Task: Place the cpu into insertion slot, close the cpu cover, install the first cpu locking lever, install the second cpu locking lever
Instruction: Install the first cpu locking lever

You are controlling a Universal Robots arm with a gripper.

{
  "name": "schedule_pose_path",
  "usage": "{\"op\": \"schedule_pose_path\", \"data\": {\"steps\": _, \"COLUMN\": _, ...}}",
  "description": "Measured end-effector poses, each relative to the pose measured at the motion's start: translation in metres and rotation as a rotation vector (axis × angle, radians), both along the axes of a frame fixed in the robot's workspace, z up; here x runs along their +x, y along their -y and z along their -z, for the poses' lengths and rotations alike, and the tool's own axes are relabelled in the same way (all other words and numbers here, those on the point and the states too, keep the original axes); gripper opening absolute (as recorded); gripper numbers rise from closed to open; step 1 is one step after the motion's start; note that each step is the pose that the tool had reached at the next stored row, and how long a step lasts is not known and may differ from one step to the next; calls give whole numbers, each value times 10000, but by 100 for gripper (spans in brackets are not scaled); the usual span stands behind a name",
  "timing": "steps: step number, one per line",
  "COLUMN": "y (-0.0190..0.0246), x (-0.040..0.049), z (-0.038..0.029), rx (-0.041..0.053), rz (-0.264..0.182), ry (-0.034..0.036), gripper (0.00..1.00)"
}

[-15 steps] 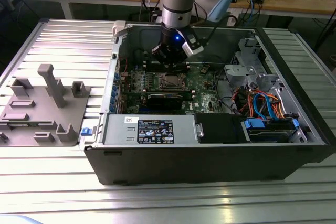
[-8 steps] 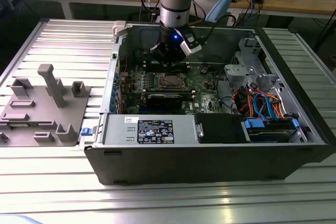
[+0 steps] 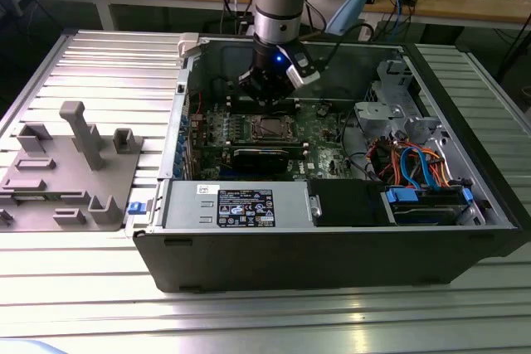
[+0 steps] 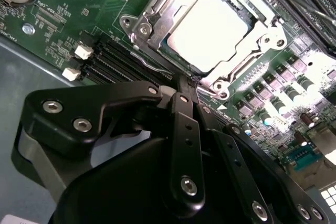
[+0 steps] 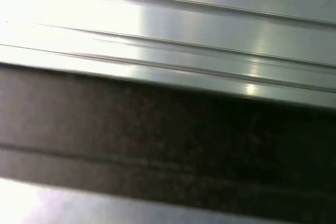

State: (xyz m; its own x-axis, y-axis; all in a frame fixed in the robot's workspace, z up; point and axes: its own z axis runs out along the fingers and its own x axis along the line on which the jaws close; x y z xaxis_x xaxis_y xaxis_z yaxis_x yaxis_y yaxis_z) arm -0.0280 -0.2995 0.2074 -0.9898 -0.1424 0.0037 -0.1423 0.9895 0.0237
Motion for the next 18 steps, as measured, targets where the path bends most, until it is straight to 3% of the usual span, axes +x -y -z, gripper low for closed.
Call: {"op": "schedule_pose_path", "data": {"steps": 18, "y": 22, "x": 199, "z": 35, "rx": -1, "rz": 0, "ry": -83, "gripper": 11}}
